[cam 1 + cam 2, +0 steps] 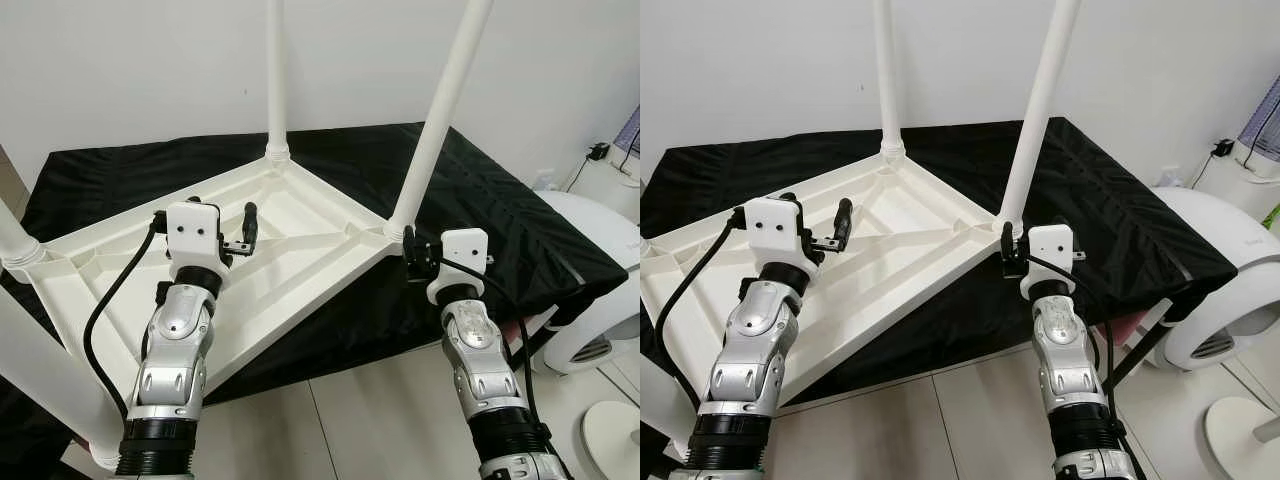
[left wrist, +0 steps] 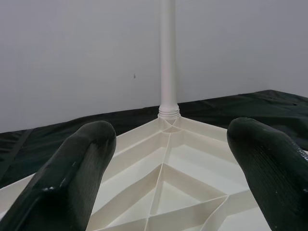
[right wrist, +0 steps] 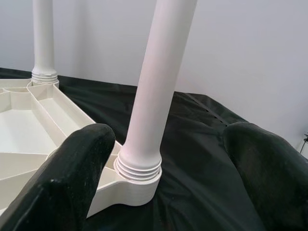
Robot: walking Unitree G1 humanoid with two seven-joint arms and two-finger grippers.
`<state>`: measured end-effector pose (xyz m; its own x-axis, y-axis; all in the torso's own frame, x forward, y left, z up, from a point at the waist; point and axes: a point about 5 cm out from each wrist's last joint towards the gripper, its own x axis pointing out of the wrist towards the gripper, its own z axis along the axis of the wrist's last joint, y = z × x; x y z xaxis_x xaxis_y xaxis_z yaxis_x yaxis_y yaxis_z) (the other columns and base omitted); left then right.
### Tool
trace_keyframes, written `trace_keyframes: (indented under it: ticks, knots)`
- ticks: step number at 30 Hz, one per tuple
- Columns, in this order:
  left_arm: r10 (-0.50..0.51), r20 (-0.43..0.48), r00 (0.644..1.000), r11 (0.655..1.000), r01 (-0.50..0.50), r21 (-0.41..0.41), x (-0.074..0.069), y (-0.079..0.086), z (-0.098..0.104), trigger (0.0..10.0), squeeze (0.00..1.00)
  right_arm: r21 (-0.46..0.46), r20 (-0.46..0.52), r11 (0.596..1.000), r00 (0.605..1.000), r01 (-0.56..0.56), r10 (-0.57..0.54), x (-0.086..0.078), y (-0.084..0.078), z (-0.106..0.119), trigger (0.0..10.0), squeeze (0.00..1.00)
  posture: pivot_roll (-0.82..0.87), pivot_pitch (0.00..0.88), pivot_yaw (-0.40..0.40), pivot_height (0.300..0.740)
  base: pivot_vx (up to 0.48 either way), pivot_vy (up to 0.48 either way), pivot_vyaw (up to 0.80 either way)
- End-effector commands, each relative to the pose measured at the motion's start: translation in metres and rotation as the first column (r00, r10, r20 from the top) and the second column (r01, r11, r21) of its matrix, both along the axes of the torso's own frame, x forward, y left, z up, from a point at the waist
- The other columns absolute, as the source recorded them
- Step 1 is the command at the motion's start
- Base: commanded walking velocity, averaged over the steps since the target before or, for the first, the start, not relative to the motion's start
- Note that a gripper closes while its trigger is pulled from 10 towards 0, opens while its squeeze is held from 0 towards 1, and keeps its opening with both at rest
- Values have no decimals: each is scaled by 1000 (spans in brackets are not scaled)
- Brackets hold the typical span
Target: Building children table
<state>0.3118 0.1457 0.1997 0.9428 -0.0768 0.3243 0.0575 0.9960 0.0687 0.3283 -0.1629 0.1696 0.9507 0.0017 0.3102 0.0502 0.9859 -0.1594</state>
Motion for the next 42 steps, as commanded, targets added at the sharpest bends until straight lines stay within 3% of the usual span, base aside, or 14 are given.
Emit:
trace_keyframes:
  ticks: [1,42]
  knots:
    - [44,10,999,999,-44,-8,1,3,2,10000,0,-2,9,1000,1000,8,-8,1,-2,1,10000,0,-20,7,-27,740,0,0,0]
    - [45,-2,999,999,-45,8,2,5,3,10000,0,8,6,999,999,33,-33,-1,-4,-2,10000,0,-6,30,0,740,0,0,0]
